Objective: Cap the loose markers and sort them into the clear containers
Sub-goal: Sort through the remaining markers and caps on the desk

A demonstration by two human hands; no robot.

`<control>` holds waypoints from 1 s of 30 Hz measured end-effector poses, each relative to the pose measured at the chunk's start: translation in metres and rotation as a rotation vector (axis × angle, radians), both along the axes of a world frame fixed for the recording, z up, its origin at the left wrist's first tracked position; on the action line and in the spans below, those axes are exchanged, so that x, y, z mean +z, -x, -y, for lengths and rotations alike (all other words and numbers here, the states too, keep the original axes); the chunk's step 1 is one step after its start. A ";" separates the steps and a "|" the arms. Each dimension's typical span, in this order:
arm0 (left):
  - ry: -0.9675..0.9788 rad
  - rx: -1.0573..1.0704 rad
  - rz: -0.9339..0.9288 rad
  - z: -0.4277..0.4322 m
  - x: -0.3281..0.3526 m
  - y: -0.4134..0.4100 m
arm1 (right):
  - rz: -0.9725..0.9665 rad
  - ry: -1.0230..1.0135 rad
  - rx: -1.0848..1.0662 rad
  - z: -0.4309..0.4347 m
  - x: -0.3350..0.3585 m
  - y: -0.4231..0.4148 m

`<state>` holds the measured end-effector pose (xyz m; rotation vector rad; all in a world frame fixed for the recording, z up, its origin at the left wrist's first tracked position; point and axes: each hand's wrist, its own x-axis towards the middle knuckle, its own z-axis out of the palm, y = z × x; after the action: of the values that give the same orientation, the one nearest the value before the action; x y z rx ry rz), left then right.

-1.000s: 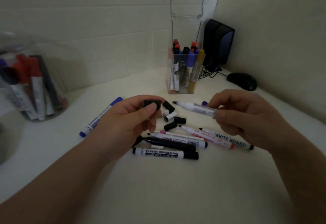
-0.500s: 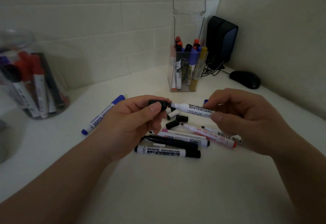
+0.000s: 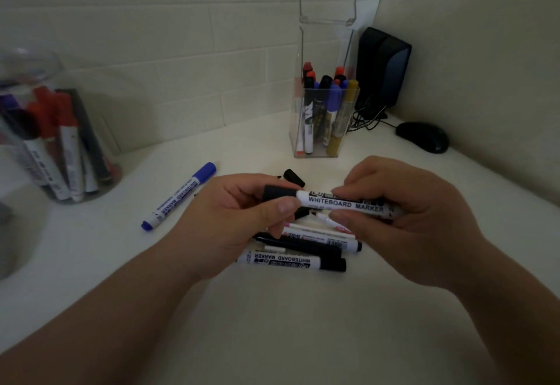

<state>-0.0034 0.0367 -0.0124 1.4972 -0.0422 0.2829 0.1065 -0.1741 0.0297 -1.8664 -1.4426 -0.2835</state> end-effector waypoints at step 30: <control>-0.406 0.221 -0.008 0.007 0.012 0.001 | -1.298 0.049 0.093 -0.025 -0.009 0.032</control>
<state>-0.0039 0.0293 0.0000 1.9099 0.0778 0.4664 0.0750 -0.1493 0.0208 -1.4467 -0.5888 0.8741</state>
